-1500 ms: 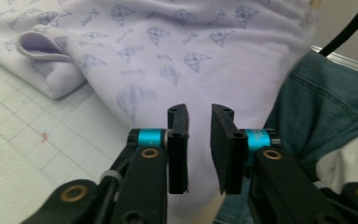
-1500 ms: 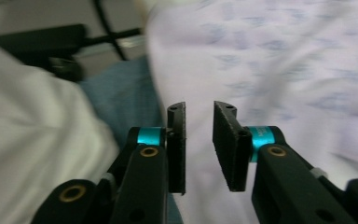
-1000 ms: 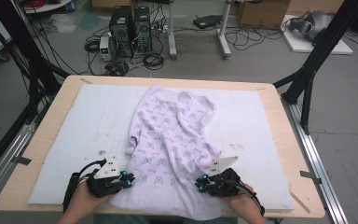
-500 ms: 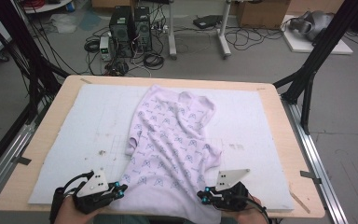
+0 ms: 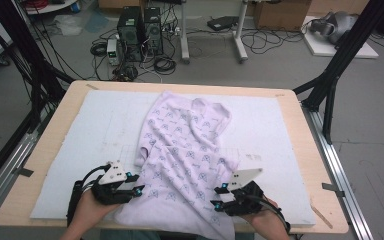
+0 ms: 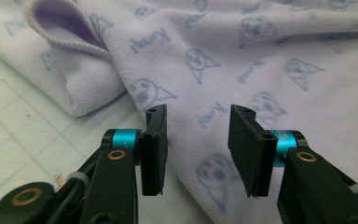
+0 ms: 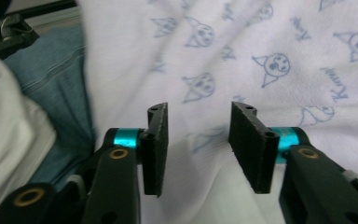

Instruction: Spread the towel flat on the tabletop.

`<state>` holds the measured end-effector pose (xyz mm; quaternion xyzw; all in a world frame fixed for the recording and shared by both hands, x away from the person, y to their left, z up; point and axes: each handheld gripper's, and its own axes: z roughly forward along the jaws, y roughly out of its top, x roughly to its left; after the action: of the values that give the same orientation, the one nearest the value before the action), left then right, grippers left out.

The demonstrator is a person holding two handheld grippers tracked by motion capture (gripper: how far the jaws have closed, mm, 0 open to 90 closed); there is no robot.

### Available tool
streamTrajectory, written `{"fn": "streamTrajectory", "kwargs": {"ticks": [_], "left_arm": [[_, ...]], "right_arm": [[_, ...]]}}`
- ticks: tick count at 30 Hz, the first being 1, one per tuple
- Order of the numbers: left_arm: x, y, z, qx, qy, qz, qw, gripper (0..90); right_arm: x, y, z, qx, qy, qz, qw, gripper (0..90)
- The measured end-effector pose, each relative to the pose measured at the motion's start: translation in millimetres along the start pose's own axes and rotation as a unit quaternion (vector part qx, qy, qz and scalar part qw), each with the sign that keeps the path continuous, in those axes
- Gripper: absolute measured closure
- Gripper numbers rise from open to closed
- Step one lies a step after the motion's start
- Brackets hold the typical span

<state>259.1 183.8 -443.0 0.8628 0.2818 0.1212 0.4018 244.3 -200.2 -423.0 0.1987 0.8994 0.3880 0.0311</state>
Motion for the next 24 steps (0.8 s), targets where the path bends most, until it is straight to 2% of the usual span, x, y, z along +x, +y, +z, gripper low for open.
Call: {"fn": "streamTrajectory", "kwargs": {"ticks": [2, 3, 5, 9, 12, 17, 24], "left_arm": [[-4.5, -0.2, 1.9, -0.003, 0.01, 0.008, 0.9999, 78.9], [-6.8, 0.0, 1.5, -0.003, 0.013, 0.009, 0.9999, 81.7], [-9.2, -1.0, -0.6, -0.002, 0.01, 0.011, 0.9999, 83.4], [-12.2, -3.1, -8.8, -0.006, 0.01, 0.006, 0.9999, 83.7], [-19.3, -5.1, -16.5, -0.013, 0.008, 0.01, 0.9998, 83.7], [-31.8, -12.3, -30.7, -0.016, 0.002, 0.017, 0.9997, 83.7], [-50.6, -21.4, -60.8, -0.027, -0.001, 0.023, 0.9994, 83.8]], "right_arm": [[-4.1, -2.9, 15.5, 0.021, 0.0, 0.009, 0.9997, 67.5], [-4.2, -5.0, 17.9, 0.006, -0.009, 0.003, 0.9999, 74.5], [-7.7, -6.8, 16.8, 0.002, -0.004, 0.014, 0.9999, 82.6], [-4.1, -6.3, 13.9, 0.011, -0.01, -0.009, 0.9999, 84.4], [-0.6, -6.7, 9.7, 0.008, -0.003, -0.009, 0.9999, 84.7], [14.5, -8.3, 3.0, 0.016, -0.006, -0.034, 0.9993, 84.7], [31.6, -4.4, -19.0, 0.005, 0.008, -0.039, 0.9992, 84.5]]}}
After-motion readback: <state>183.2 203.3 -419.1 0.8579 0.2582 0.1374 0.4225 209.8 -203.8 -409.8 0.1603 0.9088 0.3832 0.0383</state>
